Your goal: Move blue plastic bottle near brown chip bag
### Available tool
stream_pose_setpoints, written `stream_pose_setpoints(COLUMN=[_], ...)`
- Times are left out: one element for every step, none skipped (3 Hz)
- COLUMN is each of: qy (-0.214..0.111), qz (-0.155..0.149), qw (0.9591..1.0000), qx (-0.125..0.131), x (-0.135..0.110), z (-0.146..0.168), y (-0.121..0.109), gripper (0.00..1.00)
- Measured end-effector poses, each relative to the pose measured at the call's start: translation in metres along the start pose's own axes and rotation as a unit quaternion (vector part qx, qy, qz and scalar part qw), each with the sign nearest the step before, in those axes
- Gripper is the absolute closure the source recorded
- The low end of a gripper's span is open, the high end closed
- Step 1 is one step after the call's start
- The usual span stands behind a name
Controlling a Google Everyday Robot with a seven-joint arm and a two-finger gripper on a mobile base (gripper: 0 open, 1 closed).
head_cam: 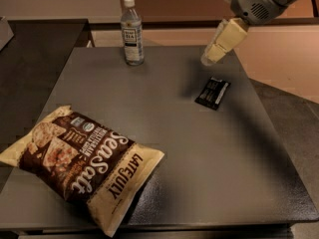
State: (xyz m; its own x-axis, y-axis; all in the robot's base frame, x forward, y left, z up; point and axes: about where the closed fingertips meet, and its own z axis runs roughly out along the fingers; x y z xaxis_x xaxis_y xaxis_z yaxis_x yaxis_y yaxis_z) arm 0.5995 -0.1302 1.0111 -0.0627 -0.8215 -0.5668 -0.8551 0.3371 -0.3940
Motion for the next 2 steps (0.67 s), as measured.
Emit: stream_pose_setpoints(qy=[-0.03, -0.057], qz=[0.01, 0.029], qw=[0.9995, 0.998], qx=[0.005, 0.0], x=[-0.021, -0.043], z=[0.033, 0.071], y=[-0.018, -0.037], gripper=[0.0, 0.0])
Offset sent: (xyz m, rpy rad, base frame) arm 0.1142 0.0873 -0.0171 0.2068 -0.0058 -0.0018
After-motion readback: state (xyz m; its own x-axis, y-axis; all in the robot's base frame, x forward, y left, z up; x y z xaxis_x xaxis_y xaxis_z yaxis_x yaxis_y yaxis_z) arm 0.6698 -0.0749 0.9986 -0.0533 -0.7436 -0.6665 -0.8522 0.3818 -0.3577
